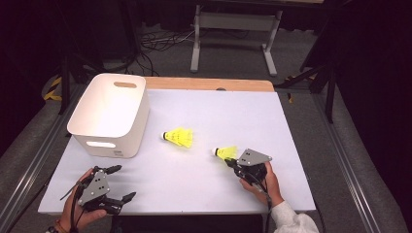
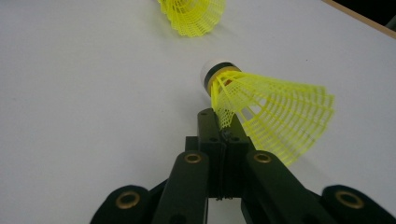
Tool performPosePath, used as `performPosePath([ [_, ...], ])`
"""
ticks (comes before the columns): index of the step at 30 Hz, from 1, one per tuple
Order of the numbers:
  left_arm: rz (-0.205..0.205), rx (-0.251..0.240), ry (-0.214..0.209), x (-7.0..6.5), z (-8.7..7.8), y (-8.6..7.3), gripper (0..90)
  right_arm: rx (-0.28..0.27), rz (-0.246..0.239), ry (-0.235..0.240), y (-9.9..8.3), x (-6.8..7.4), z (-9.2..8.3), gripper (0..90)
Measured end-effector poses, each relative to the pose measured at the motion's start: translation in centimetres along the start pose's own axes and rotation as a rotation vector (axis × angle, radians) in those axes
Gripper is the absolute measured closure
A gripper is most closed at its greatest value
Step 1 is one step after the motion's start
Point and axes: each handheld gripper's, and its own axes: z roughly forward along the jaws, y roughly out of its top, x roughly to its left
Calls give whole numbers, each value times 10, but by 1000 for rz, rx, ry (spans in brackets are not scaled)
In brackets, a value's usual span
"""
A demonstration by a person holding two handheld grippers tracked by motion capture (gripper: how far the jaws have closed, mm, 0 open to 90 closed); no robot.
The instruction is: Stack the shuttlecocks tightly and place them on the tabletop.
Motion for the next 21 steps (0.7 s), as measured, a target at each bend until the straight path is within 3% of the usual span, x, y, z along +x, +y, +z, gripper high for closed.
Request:
performPosePath([
  [21,3,-3,-4,0,0,0,60,-47,0,16,6,-1,-8,899],
])
